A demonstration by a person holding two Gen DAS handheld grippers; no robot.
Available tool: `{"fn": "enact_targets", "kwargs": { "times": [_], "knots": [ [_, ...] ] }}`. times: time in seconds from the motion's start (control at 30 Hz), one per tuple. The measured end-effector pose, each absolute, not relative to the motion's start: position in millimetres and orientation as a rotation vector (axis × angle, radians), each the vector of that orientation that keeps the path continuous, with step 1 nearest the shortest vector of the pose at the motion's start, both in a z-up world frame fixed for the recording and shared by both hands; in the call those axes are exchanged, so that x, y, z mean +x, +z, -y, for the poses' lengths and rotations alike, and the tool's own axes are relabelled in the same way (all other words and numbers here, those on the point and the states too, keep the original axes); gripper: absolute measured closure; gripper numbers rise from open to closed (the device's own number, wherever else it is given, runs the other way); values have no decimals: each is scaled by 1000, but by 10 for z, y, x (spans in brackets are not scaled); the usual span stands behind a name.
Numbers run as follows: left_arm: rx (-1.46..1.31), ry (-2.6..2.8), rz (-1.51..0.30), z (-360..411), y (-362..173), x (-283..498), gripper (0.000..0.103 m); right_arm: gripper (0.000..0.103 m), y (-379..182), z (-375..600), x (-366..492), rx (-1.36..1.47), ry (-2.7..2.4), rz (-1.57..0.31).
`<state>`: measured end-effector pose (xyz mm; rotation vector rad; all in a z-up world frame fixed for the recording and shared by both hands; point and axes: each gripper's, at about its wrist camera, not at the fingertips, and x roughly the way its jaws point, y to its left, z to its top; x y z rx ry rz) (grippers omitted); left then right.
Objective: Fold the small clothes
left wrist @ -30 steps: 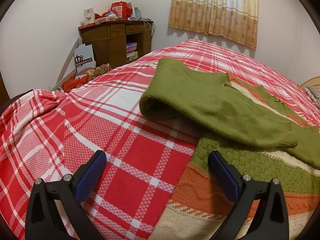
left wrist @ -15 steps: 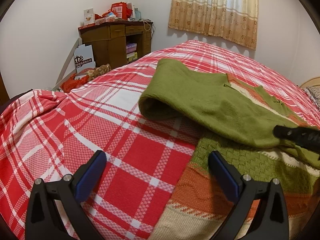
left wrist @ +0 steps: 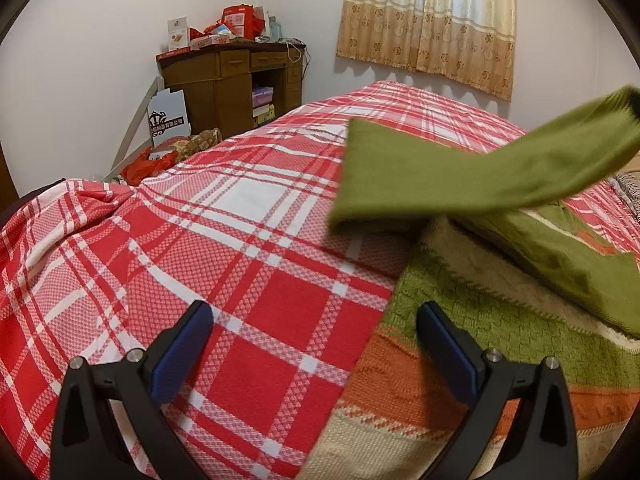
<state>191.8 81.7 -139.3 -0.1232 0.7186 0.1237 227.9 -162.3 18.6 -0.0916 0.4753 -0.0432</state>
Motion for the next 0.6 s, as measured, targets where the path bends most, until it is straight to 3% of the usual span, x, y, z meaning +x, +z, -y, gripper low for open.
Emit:
{"fn": "enact_targets", "kwargs": {
  "times": [0.2, 0.47, 0.6],
  "knots": [
    [-123, 124, -718, -826, -1392, 1918, 0, 96, 207, 2191, 2099, -89, -174, -478],
    [-123, 125, -719, -826, -1394, 1915, 0, 95, -821, 2933, 2077, 8, -286, -716],
    [-123, 124, -719, -824, -1394, 1916, 0, 82, -1190, 3228, 1972, 177, -274, -804]
  ]
}}
